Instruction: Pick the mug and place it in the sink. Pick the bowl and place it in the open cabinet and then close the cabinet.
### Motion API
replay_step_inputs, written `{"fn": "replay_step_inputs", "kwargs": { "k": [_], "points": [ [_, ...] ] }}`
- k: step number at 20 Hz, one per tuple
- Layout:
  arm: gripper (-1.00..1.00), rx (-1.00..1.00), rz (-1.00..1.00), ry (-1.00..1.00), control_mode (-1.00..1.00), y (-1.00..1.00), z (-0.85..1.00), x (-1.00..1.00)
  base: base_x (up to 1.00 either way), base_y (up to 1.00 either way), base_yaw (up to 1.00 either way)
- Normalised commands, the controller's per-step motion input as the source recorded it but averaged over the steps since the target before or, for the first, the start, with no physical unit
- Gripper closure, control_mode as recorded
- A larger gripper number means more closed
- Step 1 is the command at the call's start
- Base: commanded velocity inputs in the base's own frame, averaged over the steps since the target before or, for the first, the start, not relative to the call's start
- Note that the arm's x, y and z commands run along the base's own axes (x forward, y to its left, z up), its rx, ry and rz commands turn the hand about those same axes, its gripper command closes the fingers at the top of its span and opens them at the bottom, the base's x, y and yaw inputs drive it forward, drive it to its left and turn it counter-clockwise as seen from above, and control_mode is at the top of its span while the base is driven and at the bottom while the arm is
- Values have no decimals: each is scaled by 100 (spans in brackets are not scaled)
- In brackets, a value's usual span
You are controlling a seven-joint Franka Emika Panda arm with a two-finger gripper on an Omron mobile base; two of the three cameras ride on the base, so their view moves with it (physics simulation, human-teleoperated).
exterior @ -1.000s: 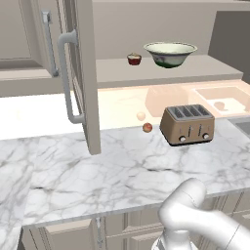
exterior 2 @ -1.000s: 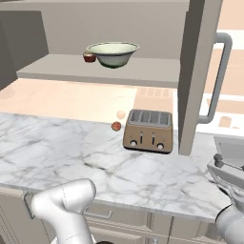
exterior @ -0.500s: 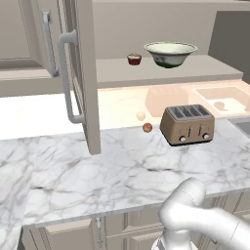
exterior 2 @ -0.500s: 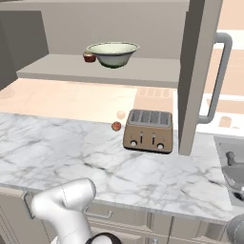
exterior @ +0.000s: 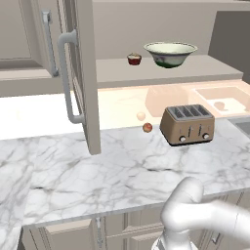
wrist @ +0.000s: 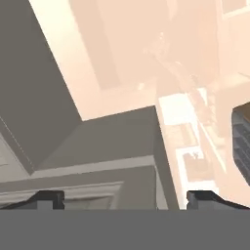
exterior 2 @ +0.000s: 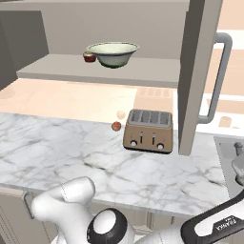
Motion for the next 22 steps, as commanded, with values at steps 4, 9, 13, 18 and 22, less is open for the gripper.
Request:
{"fn": "replay_step_inputs", "kwargs": {
  "k": [4, 9, 13, 18, 22],
  "points": [
    [-100, 0, -2, 47, -100, -2, -9, 85, 0, 0, 0],
    [-100, 0, 0, 36, -100, 0, -8, 72, 0, 0, 0],
    [-100, 0, 0, 14, -100, 3, -1, -1, 0, 0, 0],
    [-100, 0, 0, 2, -100, 46, 0, -40, 0, 0, 0],
    [-100, 1, 0, 0, -100, 52, 2, -66, 0, 0, 0]
  ]
}}
